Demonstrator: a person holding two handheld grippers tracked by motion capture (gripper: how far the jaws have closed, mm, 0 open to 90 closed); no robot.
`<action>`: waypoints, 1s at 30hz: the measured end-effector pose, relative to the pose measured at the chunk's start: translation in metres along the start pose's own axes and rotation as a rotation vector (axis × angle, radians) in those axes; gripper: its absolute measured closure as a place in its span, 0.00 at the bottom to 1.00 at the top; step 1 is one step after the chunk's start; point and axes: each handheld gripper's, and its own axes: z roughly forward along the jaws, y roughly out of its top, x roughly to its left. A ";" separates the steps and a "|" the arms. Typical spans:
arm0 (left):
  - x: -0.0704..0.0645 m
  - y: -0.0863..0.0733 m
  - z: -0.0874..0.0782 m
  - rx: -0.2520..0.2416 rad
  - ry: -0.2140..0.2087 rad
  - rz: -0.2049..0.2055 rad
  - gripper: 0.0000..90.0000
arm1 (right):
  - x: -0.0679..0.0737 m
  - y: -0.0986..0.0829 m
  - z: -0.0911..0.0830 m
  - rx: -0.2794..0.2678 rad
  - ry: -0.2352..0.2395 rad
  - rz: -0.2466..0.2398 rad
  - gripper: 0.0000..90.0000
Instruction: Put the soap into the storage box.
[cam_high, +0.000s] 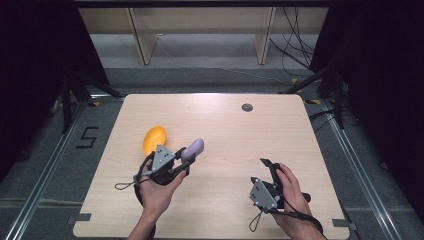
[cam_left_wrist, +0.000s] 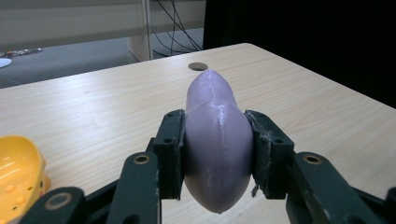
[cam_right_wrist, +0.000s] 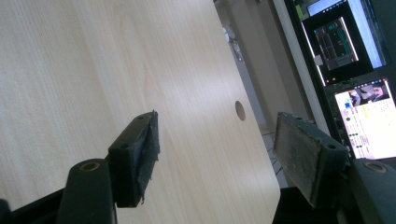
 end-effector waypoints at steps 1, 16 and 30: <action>0.001 0.000 0.000 0.000 0.002 0.000 0.66 | 0.000 0.000 0.000 0.000 0.001 0.002 0.36; 0.014 -0.001 -0.006 -0.017 0.064 -0.009 0.66 | 0.000 0.000 -0.001 0.004 0.005 0.006 0.36; 0.029 -0.001 -0.010 -0.033 0.128 -0.021 0.66 | 0.000 0.000 0.000 -0.001 0.007 -0.014 0.36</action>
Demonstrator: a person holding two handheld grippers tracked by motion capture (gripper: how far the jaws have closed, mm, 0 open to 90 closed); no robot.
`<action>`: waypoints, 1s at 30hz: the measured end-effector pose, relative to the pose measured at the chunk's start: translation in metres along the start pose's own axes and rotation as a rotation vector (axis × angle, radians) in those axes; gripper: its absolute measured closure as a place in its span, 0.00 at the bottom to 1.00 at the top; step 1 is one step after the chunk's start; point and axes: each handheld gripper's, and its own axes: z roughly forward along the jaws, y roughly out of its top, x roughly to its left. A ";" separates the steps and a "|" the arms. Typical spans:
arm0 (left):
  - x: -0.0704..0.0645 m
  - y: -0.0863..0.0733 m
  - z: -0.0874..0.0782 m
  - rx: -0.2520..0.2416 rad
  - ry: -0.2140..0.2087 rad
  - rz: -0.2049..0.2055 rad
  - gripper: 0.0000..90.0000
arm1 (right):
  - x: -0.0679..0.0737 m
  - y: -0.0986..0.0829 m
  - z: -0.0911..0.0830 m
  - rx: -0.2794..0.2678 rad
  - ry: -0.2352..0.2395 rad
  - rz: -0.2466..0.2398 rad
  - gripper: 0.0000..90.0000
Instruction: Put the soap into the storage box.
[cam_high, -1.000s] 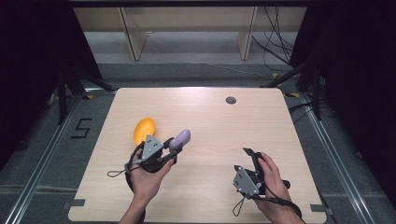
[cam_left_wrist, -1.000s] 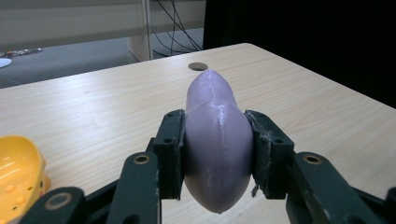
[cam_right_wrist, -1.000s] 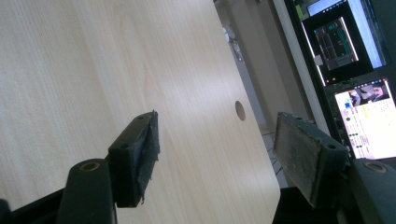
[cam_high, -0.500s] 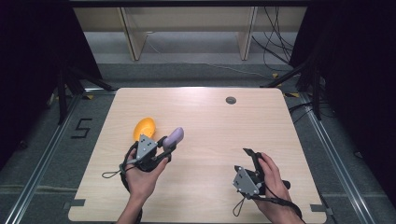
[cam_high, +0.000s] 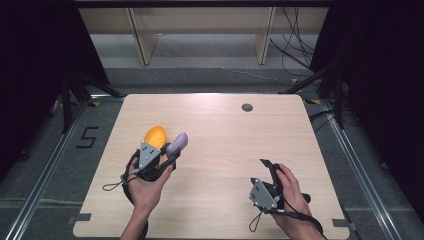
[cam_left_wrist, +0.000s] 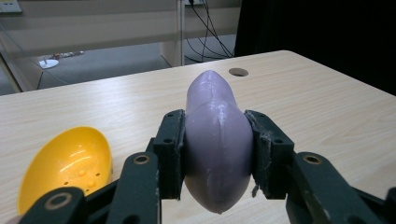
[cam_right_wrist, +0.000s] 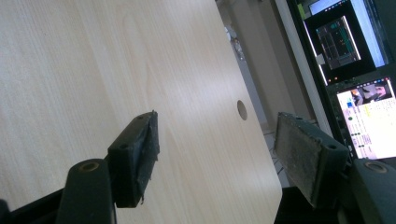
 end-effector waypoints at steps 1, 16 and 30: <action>0.001 0.000 0.000 0.001 0.002 -0.002 0.66 | 0.000 0.000 0.000 0.000 0.000 -0.004 0.36; 0.014 0.002 0.000 -0.007 0.049 -0.009 0.66 | 0.001 -0.001 0.000 0.005 0.001 0.017 0.35; 0.028 0.004 0.000 -0.027 0.107 -0.025 0.66 | 0.001 -0.001 0.000 0.004 0.003 0.019 0.35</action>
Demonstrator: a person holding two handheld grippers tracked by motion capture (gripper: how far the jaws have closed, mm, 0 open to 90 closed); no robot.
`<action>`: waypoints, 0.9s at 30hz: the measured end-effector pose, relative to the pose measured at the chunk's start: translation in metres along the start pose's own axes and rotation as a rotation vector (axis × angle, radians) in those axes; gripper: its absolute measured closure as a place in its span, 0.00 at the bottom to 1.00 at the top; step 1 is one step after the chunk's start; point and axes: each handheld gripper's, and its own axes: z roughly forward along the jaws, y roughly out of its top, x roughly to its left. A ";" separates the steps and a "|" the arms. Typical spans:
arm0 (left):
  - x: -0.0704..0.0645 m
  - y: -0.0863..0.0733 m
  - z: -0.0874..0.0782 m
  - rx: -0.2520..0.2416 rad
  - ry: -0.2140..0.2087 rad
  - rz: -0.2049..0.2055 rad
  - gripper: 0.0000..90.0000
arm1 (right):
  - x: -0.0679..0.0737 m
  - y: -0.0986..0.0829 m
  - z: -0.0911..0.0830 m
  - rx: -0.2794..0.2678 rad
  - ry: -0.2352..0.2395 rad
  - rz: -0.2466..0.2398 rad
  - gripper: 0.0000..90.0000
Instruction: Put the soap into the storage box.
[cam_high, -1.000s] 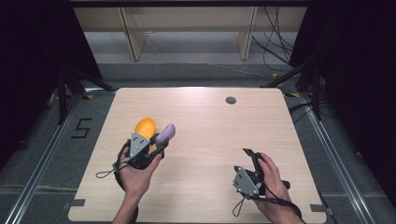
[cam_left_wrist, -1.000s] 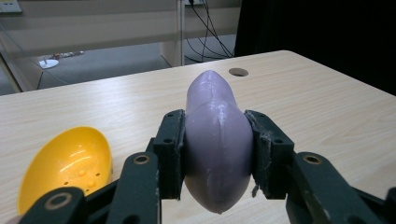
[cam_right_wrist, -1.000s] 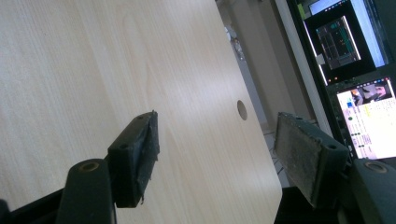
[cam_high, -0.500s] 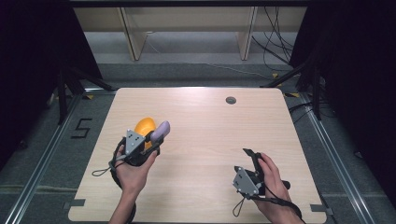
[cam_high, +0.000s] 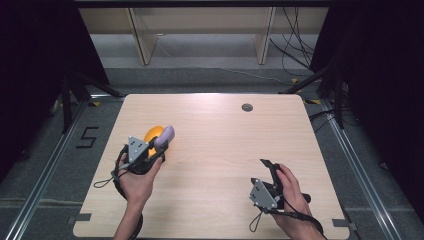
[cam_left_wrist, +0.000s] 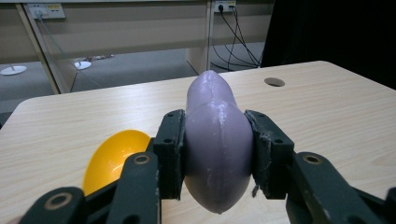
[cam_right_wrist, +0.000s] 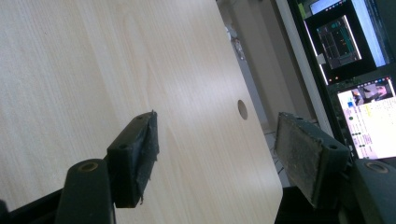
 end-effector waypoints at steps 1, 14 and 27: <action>0.001 0.000 0.000 -0.001 0.001 -0.001 0.66 | 0.000 0.000 0.000 0.001 -0.002 0.000 0.35; 0.010 0.001 0.004 -0.004 0.041 0.000 0.66 | 0.000 0.000 0.000 -0.002 0.000 0.004 0.35; 0.027 -0.005 0.021 0.009 0.113 -0.028 0.66 | 0.001 0.000 0.001 0.001 0.006 0.002 0.35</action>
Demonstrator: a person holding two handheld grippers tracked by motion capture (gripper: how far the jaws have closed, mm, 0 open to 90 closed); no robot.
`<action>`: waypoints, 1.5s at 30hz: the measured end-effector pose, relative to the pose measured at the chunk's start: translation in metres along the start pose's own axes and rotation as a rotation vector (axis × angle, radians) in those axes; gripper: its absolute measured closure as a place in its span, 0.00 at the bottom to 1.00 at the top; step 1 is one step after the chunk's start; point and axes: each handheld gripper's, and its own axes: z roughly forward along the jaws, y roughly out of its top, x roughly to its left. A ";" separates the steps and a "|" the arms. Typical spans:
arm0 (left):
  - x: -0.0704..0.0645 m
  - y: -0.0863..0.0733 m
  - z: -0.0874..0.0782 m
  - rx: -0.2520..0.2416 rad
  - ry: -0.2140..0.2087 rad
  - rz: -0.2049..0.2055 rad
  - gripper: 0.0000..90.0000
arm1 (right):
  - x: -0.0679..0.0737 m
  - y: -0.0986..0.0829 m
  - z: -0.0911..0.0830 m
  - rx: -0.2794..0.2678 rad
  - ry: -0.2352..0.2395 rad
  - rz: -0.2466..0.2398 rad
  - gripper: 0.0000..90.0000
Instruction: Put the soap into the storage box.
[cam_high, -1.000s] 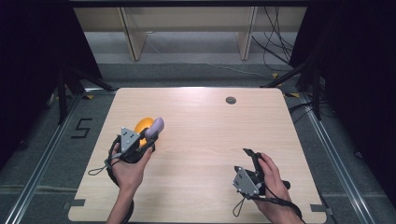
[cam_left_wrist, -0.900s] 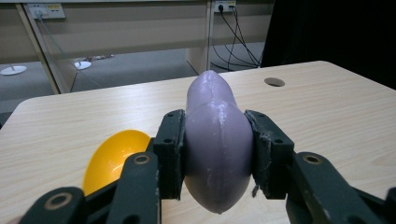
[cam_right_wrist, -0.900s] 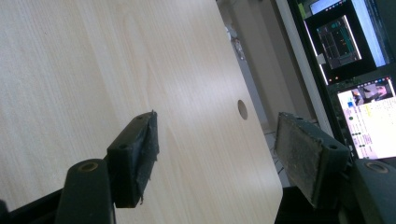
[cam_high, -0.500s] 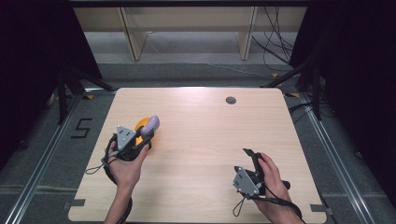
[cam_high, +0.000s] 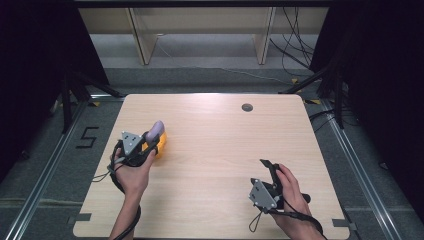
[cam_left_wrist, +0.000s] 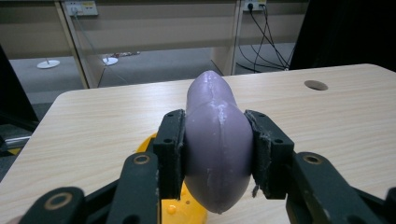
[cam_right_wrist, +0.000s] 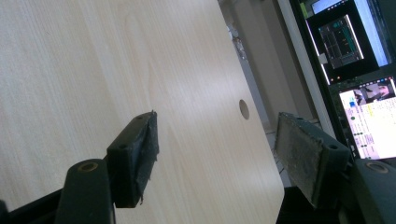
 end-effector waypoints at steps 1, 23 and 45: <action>0.001 -0.001 0.003 0.002 0.009 0.003 0.66 | 0.000 0.000 0.000 0.000 0.000 0.000 0.35; 0.018 -0.023 0.047 0.088 0.114 0.022 0.65 | 0.001 0.000 0.001 0.001 0.007 0.002 0.35; 0.020 -0.033 0.060 0.155 0.118 0.014 0.65 | 0.002 0.000 0.002 0.005 0.024 -0.004 0.35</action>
